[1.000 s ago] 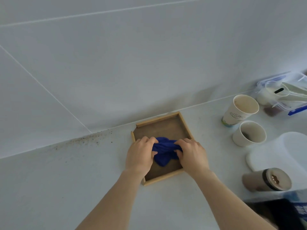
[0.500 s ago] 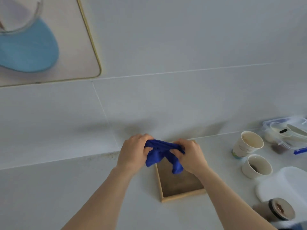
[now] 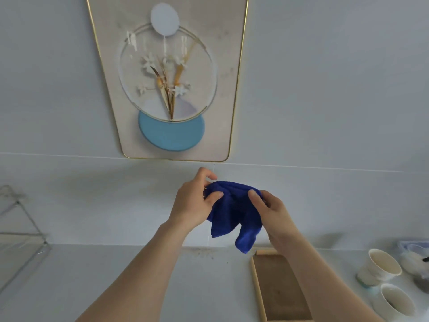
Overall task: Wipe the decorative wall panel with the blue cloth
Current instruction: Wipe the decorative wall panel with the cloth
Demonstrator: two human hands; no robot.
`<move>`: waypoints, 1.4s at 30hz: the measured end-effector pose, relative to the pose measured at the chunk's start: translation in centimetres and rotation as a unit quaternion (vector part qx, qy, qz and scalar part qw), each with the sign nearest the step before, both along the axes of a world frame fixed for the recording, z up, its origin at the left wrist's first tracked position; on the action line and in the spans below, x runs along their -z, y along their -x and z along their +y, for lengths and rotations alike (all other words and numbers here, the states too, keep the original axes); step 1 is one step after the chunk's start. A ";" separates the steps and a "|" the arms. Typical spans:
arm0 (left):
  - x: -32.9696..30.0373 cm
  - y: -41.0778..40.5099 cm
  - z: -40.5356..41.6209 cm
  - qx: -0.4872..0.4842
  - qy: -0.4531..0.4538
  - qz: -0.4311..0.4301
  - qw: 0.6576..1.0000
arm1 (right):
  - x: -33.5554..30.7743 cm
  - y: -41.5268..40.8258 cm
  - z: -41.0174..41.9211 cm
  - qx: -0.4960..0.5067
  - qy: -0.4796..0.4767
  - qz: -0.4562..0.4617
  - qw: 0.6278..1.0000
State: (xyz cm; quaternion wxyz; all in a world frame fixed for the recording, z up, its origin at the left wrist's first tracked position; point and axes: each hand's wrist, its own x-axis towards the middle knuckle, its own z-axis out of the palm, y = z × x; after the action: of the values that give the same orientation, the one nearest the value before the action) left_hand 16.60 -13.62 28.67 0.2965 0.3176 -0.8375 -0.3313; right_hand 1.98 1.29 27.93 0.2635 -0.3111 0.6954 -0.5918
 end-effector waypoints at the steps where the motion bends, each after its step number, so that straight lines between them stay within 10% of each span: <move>1: -1.0 -0.6 -0.4 -0.001 -0.008 0.018 1.000 | -0.9 -0.8 -0.5 0.006 0.019 -0.021 1.000; 15: -11.2 -3.6 -3.7 0.037 -0.055 0.225 0.972 | -8.3 -7.7 -8.3 -0.139 0.226 -0.266 0.927; 22: -11.5 -2.2 -4.7 0.003 0.073 0.200 0.977 | -10.4 -7.8 -10.0 -0.058 0.200 -0.272 0.939; 31: -11.4 -1.0 -8.3 -0.111 0.309 0.171 0.929 | -17.1 -2.5 -9.8 0.200 0.236 -0.064 0.949; 42: -12.0 2.2 -13.8 -0.190 0.485 0.061 0.851 | -23.3 -1.1 -15.8 0.277 0.347 0.400 0.802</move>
State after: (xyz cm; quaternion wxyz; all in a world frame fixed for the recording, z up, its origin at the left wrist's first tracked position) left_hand 14.44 -27.46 40.69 0.5209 0.2655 -0.7950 0.1616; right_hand 3.11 -14.51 51.27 -0.3391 -0.3852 0.5435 -0.6643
